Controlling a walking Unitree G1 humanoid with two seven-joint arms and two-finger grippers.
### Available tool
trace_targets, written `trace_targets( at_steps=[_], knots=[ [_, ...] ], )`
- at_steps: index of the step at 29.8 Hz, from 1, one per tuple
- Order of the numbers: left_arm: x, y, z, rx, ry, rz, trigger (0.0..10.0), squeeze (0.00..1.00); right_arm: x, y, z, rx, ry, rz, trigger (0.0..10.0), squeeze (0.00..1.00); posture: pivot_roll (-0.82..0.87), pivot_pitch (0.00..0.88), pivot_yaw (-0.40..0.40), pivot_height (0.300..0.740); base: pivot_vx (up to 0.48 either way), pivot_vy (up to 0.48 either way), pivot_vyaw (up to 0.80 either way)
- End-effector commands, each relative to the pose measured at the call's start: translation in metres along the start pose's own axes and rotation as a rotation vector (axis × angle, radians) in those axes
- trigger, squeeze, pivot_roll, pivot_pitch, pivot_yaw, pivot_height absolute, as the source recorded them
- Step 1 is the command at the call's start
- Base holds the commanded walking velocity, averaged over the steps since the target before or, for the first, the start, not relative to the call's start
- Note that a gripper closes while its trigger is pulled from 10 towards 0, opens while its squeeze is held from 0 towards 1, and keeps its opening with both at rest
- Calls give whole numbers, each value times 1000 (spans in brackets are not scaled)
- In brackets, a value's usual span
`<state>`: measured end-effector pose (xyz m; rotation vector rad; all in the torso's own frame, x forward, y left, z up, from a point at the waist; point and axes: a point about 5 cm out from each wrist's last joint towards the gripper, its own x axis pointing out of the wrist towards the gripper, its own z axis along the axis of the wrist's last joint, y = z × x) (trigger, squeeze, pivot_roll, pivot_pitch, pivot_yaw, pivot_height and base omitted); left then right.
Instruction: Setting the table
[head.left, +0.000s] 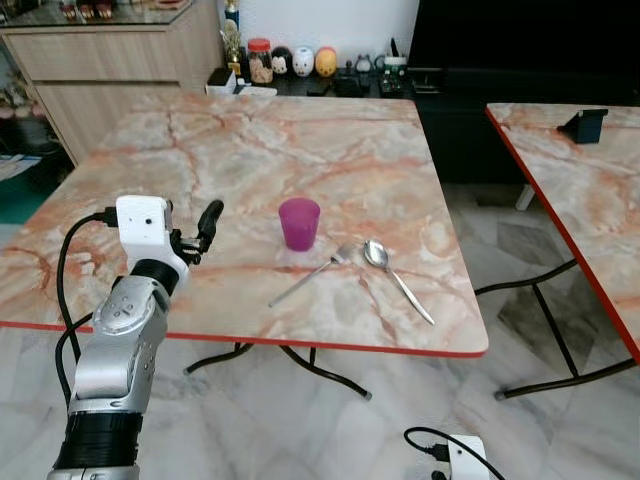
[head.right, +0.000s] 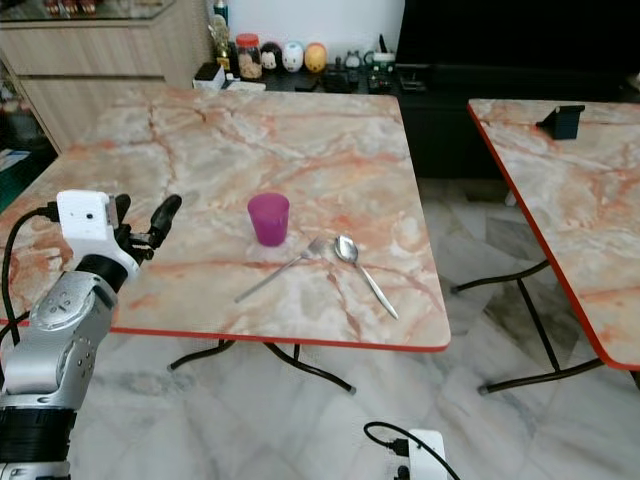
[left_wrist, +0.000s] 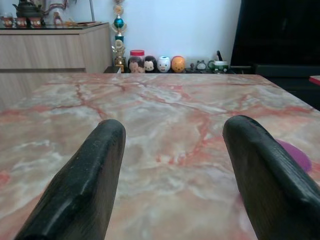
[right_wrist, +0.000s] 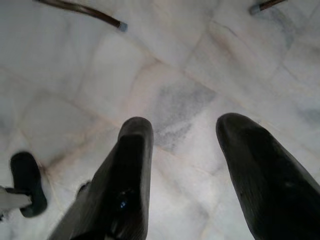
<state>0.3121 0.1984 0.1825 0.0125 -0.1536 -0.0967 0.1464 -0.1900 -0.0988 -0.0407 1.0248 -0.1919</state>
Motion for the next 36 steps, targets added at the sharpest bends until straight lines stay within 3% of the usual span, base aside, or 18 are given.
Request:
trace_targets(
  at_steps=[1, 11, 15, 18, 22, 23, 26, 29, 33, 36],
  knots=[
    [2, -1, 3, 7, -10, -4, 10000, 0, 1, 0, 6, 9, -22, -1, 10000, 0, 12, 0, -20, 740, 341, 0, 0],
    [2, -1, 5, 0, -24, -6, 10000, 0, 1, 0, 6, 9, -13, -2, 10000, 0, 14, 0, -22, 740, 299, 0, 0],
    [3, -2, 7, -45, -22, -26, 10000, 0, 1, 1, 6, 3, -10, -1, 10000, 0, 14, 0, -22, 740, 0, 0, 0],
    [1, -6, 8, -74, 18, -98, 10000, 0, 1, 4, 5, -3, -9, 5, 10000, 0, 18, 3, -23, 740, 0, 0, 0],
    [1, -10, 4, -128, 113, -166, 10000, 0, 1, 5, 5, -2, -9, 7, 10000, 0, 23, 9, -21, 740, 0, 0, 0],
    [2, -12, 7, -226, 142, -184, 10000, 0, 1, 5, 5, -5, -8, 8, 10000, 0, 23, 9, -21, 740, 0, 0, 0],
    [7, -14, 15, -200, 156, -196, 10000, 0, 1, 6, 5, -15, -4, 10, 10000, 0, 26, 11, -19, 740, 0, 0, 0],
    [11, -11, 9, -84, 274, -171, 10000, 0, 1, 7, 5, -15, -3, 13, 10000, 0, 23, 11, -17, 740, 0, 0, 0],
    [8, -13, 1, -112, 384, -184, 10000, 0, 1, 8, 5, -31, 0, 12, 10000, 0, 24, 14, -15, 740, 0, 0, 0],
    [9, -18, 0, -117, 409, -199, 10000, 0, 1, 8, 4, -37, 1, 17, 10000, 0, 28, 16, -15, 740, 0, 0, 0]
  ],
)
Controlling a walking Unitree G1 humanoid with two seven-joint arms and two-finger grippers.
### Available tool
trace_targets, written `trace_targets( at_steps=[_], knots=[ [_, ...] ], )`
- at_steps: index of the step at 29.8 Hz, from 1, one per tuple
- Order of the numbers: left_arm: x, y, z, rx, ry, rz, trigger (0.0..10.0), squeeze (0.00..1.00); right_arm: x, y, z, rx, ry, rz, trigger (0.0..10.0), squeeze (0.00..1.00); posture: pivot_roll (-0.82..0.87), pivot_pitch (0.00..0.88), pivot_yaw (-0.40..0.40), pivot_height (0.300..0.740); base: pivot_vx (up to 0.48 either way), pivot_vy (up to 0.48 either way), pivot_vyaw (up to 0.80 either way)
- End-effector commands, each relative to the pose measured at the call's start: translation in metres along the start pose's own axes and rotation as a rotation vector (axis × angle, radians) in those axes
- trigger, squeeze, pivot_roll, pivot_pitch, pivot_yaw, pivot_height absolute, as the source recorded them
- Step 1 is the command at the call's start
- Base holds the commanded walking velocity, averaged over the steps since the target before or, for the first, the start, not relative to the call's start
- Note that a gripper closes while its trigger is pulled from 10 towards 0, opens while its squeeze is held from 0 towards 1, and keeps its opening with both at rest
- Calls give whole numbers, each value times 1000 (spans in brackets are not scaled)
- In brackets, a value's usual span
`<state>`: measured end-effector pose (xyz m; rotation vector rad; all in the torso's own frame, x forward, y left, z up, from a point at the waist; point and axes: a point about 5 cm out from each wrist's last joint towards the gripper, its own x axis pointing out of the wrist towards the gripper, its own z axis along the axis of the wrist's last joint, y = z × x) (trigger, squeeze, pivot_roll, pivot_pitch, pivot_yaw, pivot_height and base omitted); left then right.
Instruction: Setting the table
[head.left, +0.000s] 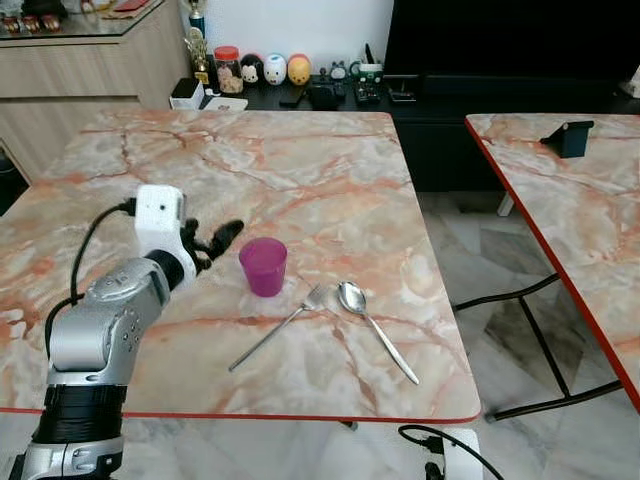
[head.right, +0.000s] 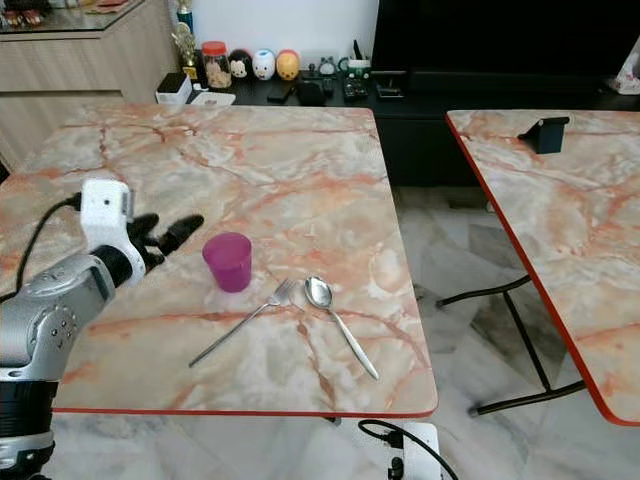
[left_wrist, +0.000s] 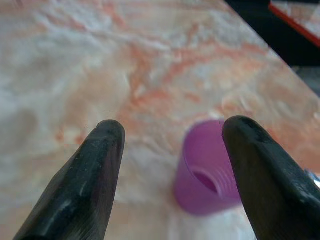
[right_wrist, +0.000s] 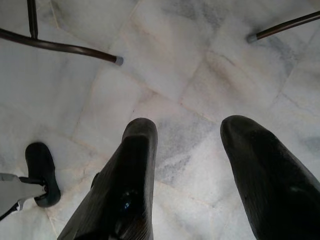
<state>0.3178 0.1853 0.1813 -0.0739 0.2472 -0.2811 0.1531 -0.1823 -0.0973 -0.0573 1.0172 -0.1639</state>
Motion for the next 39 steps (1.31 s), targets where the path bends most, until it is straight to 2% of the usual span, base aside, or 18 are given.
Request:
trace_targets(
  at_steps=[1, 9, 16, 30, 31, 32, 33, 34, 35, 36, 38, 39],
  knots=[
    [4, -7, 1, 17, 33, -15, 10000, 0, 0, 1, -2, -13, 12, 3, 10000, 0, 28, 16, -15, 740, 0, 0, 0],
    [17, -11, -3, -44, 76, 21, 10000, 0, 0, 4, -2, -21, 10, 8, 10000, 0, 22, 15, -13, 740, 0, 0, 0],
    [25, -12, -7, -22, 108, 51, 10000, 0, 0, 4, -2, -27, 9, 10, 10000, 0, 17, 14, -13, 740, 0, 0, 0],
    [27, -14, -11, -18, 129, 51, 10000, 0, -1, 3, -3, -27, 16, 16, 10000, 0, 19, 10, -14, 740, 0, 0, 0],
    [27, -13, -12, -19, 130, 54, 9373, 0, -1, 3, -3, -29, 17, 17, 10000, 0, 18, 8, -15, 740, 0, 0, 0],
    [27, -13, -12, -20, 131, 56, 5882, 0, -1, 3, -4, -31, 18, 17, 10000, 0, 16, 7, -14, 740, 0, 0, 0],
    [27, -13, -12, -21, 131, 57, 5882, 0, -1, 3, -4, -31, 18, 18, 10000, 0, 16, 7, -14, 740, 0, 0, 0],
    [27, -13, -12, -20, 132, 57, 4196, 0, -1, 3, -4, -32, 18, 18, 10000, 0, 17, 6, -15, 740, 0, 0, 0],
    [27, -13, -12, -20, 133, 58, 4196, 0, -1, 3, -4, -32, 18, 18, 10000, 0, 17, 6, -15, 740, 0, 0, 0],
    [28, -13, -13, -10, 133, 57, 2549, 0, -1, 3, -4, -33, 18, 19, 10000, 0, 17, 4, -14, 740, 0, 0, 0],
    [28, -14, -14, -4, 138, 57, 2510, 0, -1, 3, -4, -34, 18, 19, 10000, 0, 17, 4, -14, 740, 0, 0, 0],
    [28, -13, -15, -8, 141, 59, 4745, 0, -1, 3, -4, -34, 18, 19, 10000, 0, 17, 4, -14, 740, 0, 0, 0]
  ],
)
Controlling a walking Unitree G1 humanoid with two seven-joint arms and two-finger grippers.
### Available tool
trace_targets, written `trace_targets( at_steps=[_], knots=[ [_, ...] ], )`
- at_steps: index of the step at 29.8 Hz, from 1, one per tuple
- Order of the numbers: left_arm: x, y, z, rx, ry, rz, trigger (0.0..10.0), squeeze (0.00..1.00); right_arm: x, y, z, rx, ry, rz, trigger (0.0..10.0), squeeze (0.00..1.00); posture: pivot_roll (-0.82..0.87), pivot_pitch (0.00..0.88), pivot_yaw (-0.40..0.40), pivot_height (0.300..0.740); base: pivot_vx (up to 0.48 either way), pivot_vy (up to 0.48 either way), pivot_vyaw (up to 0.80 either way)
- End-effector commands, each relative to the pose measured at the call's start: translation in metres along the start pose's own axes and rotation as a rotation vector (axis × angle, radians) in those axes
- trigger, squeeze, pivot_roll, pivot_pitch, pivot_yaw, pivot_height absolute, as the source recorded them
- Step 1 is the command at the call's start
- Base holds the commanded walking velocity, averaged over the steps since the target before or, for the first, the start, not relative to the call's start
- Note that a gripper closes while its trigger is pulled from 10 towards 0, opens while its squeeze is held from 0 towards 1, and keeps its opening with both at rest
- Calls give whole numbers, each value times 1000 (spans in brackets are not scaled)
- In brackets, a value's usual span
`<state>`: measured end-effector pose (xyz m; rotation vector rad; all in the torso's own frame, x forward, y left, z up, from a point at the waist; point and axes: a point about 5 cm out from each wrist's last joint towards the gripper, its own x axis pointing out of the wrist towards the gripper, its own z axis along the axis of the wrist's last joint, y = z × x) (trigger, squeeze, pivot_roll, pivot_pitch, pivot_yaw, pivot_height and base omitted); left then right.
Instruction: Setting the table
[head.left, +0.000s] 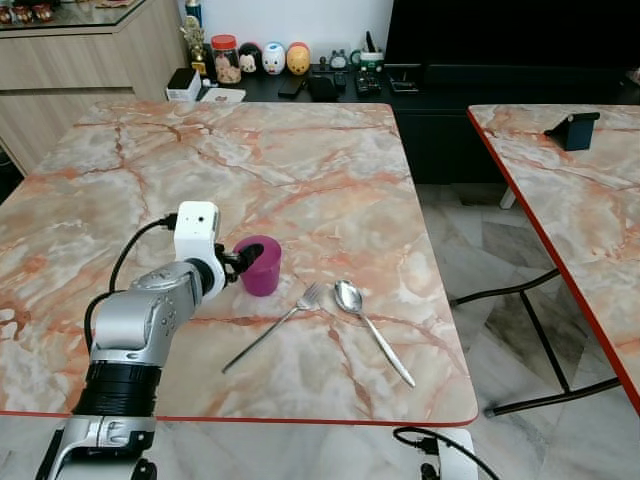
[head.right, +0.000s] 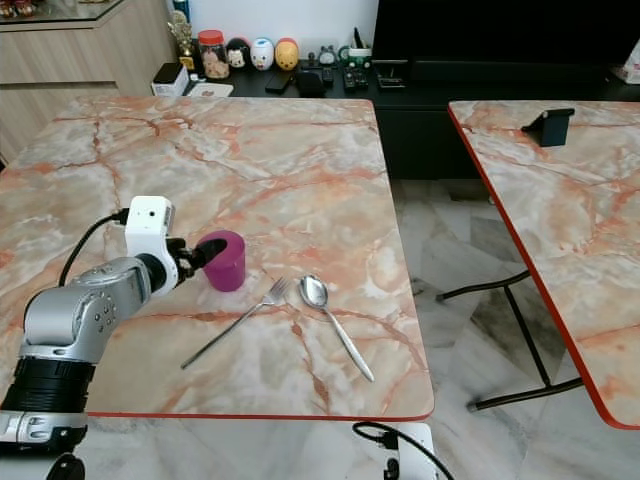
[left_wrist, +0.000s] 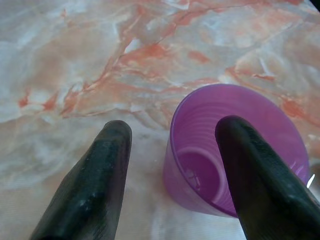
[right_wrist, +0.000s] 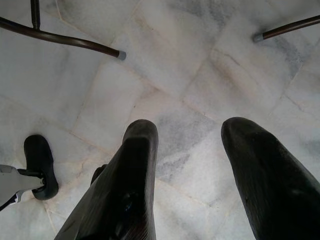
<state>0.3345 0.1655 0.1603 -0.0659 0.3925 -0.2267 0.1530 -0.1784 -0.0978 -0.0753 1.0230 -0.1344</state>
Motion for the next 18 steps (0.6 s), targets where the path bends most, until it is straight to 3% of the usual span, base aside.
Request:
trace_targets(
  at_steps=[1, 2, 7, 8, 9, 10, 11, 18],
  knots=[
    [2, -1, 2, 10, -1, 3, 4745, 0, 0, 0, -3, -5, 14, 4, 10000, 0, 17, 4, -14, 740, 0, 0, 0],
    [2, -1, 2, 10, 0, 4, 10000, 0, 0, 0, -3, -5, 14, 4, 10000, 0, 17, 4, -14, 740, 0, 0, 0],
    [2, -1, 2, 5, -6, 11, 10000, 0, 0, 1, -2, -7, 11, 5, 10000, 0, 17, 7, -15, 740, 0, 0, 0],
    [1, 0, 3, 3, -10, 16, 8667, 0, 0, 2, -2, -8, 9, 5, 10000, 0, 16, 9, -15, 740, 0, 0, 0],
    [1, 1, 3, 2, -13, 19, 8667, 0, 0, 2, -2, -8, 9, 5, 10000, 0, 16, 9, -15, 740, 0, 0, 0],
    [1, 1, 4, 1, -17, 22, 3451, 0, 0, 2, -2, -8, 9, 5, 10000, 0, 16, 9, -15, 740, 0, 0, 0],
    [2, 1, 5, -1, -24, 25, 0, 0, 0, 2, -2, -8, 9, 5, 10000, 0, 16, 9, -15, 740, 0, 0, 0],
    [1, 0, 6, 1, -28, 19, 0, 0, 0, 1, -1, -7, 6, 5, 10000, 0, 15, 11, -16, 740, 0, 0, 0]
  ],
)
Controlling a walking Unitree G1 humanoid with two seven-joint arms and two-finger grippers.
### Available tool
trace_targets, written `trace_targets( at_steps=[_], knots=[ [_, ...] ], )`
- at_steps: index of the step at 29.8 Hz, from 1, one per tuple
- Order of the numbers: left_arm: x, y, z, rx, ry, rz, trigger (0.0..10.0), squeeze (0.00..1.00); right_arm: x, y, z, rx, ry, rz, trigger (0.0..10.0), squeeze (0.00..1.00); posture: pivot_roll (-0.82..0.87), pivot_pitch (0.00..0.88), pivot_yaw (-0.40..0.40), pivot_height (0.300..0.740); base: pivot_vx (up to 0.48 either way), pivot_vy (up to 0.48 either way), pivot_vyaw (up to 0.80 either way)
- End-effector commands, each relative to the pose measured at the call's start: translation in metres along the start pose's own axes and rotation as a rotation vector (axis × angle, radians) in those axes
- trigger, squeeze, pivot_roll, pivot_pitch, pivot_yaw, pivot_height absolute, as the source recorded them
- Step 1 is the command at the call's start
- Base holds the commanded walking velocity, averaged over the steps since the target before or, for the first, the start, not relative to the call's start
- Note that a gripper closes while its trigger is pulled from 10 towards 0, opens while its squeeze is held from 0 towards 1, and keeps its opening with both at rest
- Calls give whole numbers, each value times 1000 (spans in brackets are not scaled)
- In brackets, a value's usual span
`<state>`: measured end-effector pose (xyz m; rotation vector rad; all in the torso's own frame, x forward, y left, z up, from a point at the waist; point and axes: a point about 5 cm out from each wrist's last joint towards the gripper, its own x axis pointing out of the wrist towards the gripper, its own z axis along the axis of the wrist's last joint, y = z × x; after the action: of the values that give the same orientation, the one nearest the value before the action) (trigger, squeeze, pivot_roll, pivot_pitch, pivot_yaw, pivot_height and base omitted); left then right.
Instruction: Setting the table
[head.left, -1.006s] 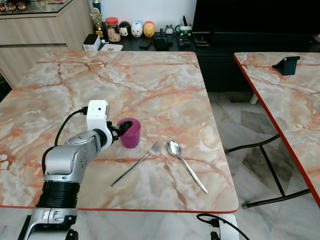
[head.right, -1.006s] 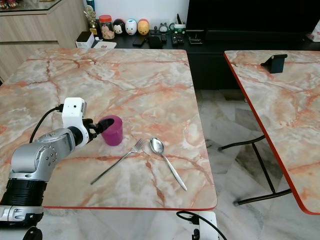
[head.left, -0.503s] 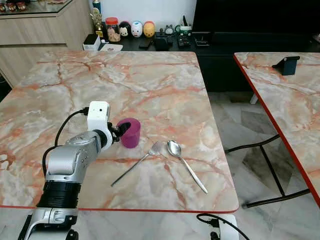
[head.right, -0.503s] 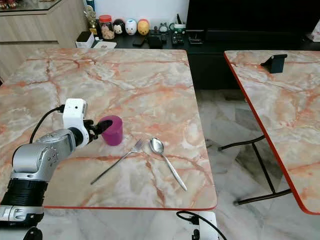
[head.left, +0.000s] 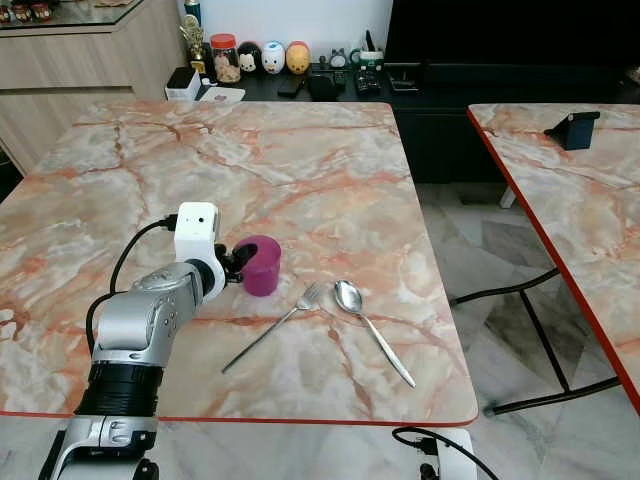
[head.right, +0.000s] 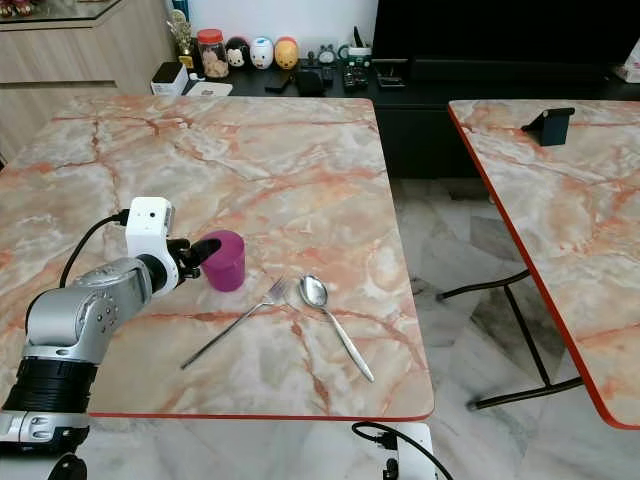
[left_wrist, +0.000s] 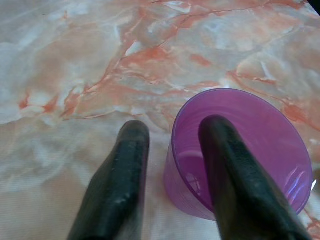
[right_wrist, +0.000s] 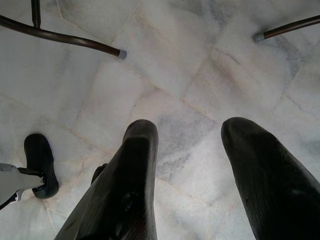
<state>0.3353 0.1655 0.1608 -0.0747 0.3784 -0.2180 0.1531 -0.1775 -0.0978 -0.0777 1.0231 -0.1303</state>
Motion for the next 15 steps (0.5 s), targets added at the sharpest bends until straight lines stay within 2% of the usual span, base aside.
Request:
trace_targets(
  at_steps=[1, 15],
  knots=[
    [1, 0, 5, 10, -12, 13, 0, 0, 0, 0, -1, -3, 6, 3, 10000, 0, 16, 13, -16, 740, 0, 0, 0],
    [0, 0, 5, 23, -10, 5, 0, 0, 0, 1, 0, -7, 2, 6, 10000, 0, 15, 16, -15, 740, 0, 0, 0]
  ],
)
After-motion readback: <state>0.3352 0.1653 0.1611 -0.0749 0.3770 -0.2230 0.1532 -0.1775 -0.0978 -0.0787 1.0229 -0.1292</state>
